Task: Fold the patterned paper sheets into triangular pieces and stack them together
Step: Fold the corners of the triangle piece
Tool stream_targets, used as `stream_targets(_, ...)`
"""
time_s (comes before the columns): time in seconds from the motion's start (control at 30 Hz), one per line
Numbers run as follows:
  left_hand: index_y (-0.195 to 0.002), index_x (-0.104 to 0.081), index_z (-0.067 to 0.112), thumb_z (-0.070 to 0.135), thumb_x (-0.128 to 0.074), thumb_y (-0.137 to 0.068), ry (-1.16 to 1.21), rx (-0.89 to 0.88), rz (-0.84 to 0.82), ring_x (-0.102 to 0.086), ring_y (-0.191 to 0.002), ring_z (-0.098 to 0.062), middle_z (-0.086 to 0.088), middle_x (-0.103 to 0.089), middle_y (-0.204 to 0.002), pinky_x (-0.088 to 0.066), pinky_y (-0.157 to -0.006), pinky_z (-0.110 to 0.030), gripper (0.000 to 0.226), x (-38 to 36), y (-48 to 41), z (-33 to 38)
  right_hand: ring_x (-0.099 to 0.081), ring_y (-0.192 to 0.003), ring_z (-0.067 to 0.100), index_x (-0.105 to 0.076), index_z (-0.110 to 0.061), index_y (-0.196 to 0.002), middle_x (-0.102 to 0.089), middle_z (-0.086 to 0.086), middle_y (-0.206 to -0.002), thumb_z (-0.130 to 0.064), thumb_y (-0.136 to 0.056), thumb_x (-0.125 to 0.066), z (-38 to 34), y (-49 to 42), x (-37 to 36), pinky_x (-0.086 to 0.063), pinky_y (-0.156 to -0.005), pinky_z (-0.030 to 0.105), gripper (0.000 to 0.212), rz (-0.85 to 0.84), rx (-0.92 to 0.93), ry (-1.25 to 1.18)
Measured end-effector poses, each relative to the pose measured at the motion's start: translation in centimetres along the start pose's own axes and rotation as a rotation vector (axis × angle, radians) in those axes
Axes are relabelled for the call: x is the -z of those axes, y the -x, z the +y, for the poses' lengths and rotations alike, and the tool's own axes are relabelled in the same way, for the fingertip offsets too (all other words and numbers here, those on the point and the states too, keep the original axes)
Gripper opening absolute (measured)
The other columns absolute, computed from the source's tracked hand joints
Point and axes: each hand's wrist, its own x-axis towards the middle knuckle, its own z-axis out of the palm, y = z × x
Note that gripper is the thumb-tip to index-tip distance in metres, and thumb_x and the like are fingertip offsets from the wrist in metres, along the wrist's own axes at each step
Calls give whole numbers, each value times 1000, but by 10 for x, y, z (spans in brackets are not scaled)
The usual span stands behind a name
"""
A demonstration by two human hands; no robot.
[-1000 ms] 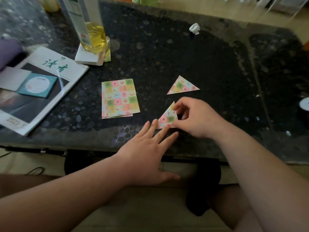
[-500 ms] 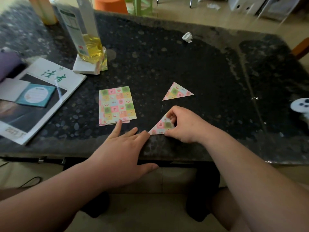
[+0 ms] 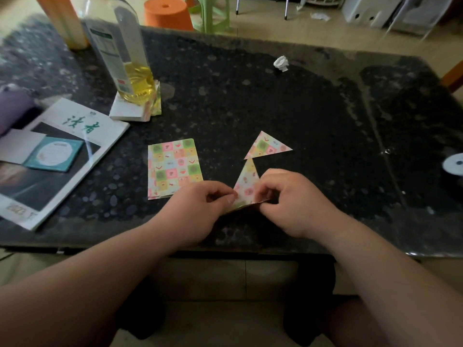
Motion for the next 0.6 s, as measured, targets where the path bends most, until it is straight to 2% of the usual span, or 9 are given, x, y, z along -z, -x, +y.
stream_targets(0.13, -97, -79, 42, 27, -72, -94, 243, 56, -28, -71, -85, -6, 18, -76, -89, -58, -72, -24, 17, -4, -9, -1, -58, -94, 4, -72, -26, -81, -62, -16, -90, -1, -79, -74, 6, 13, 3, -46, -78, 14, 25, 177, 88, -24)
stream_targets(0.23, -97, -82, 30, 14, -79, -86, 474, 111, -49, -73, -99, -20, 6, -79, -99, -55, -79, -28, 19, -8, -14, 1, -54, -104, 1, -74, -26, -81, -58, -20, -100, 2, -79, -75, 7, 23, 1, -44, -84, 8, 28, 261, 77, -58)
stream_targets(0.33, -101, -82, 27, 6, -81, -80, 614, 118, -78, -72, -107, -27, -6, -78, -107, -55, -87, -34, 30, -7, -18, 4, -55, -102, 0, -73, -26, -84, -56, -19, -105, 7, -80, -70, 7, 27, 2, -44, -81, 8, 34, 287, 29, -133)
stream_targets(0.47, -104, -81, 19, -8, -75, -79, 701, 83, -78, -73, -106, -21, -5, -78, -109, -55, -95, -36, 38, -8, -17, 12, -63, -93, 0, -71, -27, -88, -67, -11, -96, 13, -83, -55, 5, 25, 12, -51, -71, 13, 43, 296, -263, -451)
stream_targets(0.57, -104, -80, 19, -12, -71, -82, 714, 80, -88, -74, -106, -18, -1, -78, -110, -56, -96, -37, 39, -8, -16, 16, -74, -93, 20, -71, -17, -97, -76, 1, -91, 8, -89, -50, 3, 19, 19, -58, -71, 33, 34, 288, -455, -880)
stream_targets(0.6, -104, -81, 19, -12, -71, -83, 713, 75, -92, -74, -106, -18, -1, -78, -110, -56, -95, -37, 39, -8, -16, 16, -75, -92, 23, -69, -16, -104, -77, 4, -93, 5, -92, -52, 2, 18, 22, -59, -69, 34, 29, 269, -484, -974)
